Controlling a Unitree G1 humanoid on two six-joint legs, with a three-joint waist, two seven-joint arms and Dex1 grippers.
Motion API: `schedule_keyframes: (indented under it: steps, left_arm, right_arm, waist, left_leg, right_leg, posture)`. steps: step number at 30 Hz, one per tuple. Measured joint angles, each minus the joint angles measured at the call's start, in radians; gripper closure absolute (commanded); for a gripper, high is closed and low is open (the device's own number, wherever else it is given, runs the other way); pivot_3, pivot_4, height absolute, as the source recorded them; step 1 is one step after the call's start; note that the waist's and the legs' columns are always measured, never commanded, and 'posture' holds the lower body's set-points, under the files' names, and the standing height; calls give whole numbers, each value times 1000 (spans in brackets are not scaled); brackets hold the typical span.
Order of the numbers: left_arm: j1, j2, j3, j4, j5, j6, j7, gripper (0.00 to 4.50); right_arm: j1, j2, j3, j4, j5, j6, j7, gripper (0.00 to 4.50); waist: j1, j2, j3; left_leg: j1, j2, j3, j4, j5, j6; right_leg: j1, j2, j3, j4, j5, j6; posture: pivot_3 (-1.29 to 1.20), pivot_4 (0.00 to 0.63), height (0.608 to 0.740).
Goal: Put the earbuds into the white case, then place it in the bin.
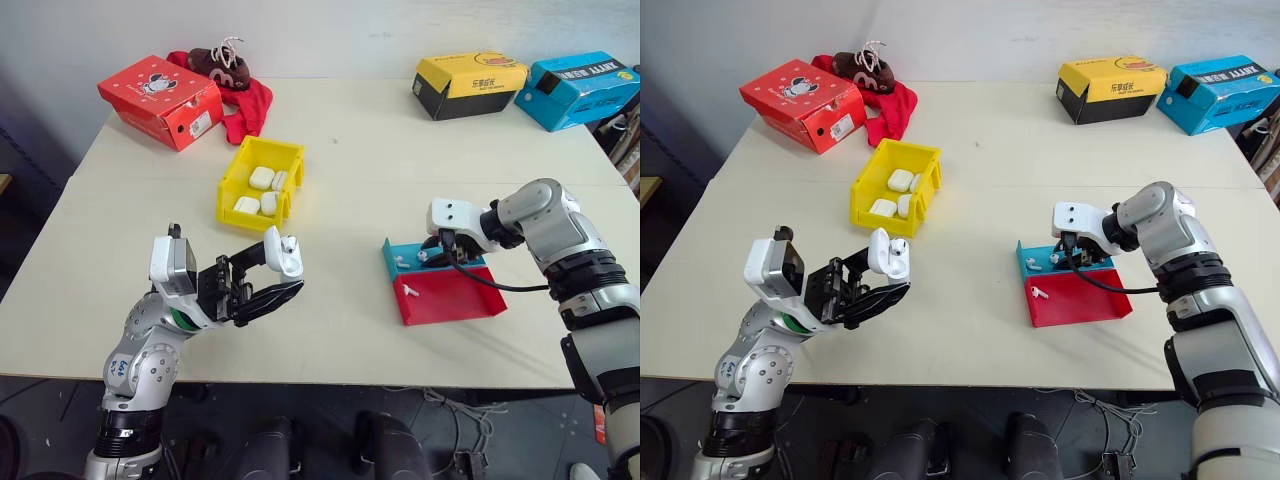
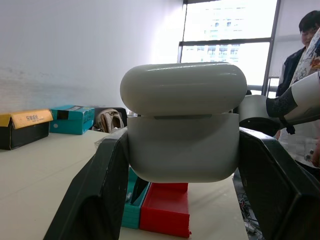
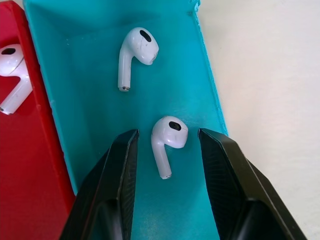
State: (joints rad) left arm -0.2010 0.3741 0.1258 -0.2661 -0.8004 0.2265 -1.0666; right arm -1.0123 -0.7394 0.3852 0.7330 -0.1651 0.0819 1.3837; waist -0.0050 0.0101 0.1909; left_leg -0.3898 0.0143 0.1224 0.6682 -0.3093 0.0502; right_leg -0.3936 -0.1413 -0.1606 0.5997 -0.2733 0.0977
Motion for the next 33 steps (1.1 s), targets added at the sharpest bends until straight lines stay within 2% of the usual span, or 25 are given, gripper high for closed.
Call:
schedule_keyframes:
  steps: [2, 5, 16, 18, 21, 25, 29, 33]
  left_arm:
    - [0, 0, 0, 0, 0, 0, 0, 1728]
    - [0, 0, 0, 0, 0, 1, 0, 1728]
    - [1, 1, -1, -1, 1, 2, 0, 1728]
    - [-11, -2, -6, -1, 1, 1, -1, 1728]
    - [-26, -8, -13, 4, 1, -3, -7, 1728]
    - [-61, -27, -31, 24, 2, -15, -26, 1728]
    - [-111, -61, -50, 62, 2, -19, -32, 1728]
    - [-156, -86, -62, 100, 9, -22, -32, 1728]
  right_arm:
    - [-1, 0, 0, 5, -3, -13, 4, 3189]
    - [-1, 1, 0, 4, -3, -15, 12, 4046]
    - [4, 1, -11, -2, -1, -13, 0, 4046]
    - [7, 1, -78, -3, 57, 19, 6, 4046]
    - [14, -3, -215, -66, 212, 123, 57, 4046]
    - [67, 28, -426, -360, 542, 520, 61, 4046]
    - [153, 149, -569, -680, 846, 865, -106, 4046]
    - [226, 260, -635, -903, 1076, 1043, -300, 4046]
  waist:
    - [0, 0, 0]
    - [-1, 0, 0]
    - [0, 0, 0]
    - [1, 0, 0]
    - [2, 1, 0]
    - [3, 1, 0]
    - [2, 1, 0]
    - [4, 1, 0]
  left_leg:
    - [0, 0, 0, 0, 0, 0]
    - [0, 0, 0, 0, 0, 0]
    - [0, 0, 0, 0, 0, 0]
    - [-1, 0, 0, 0, 0, 0]
    - [-1, 0, -1, 0, 0, 0]
    - [-1, 1, -3, 0, 0, 0]
    - [-1, 1, -3, 0, 0, 0]
    - [-1, 0, -3, -1, 0, 0]
  right_leg:
    - [0, 0, 0, 0, 0, 0]
    - [0, 0, 0, 0, 0, 0]
    - [0, 0, 0, 1, 0, 0]
    - [0, 0, 0, 0, 0, 0]
    - [0, 0, 0, 0, 0, 0]
    - [0, -5, -1, 1, 0, 0]
    - [0, -6, -1, 1, 0, 0]
    - [-1, -6, -1, 1, 0, 0]
  posture:
    - [0, 150, 740]
    - [0, 150, 740]
    - [0, 150, 740]
    - [0, 150, 740]
    - [0, 150, 740]
    - [0, 150, 740]
    - [0, 150, 740]
    - [0, 150, 740]
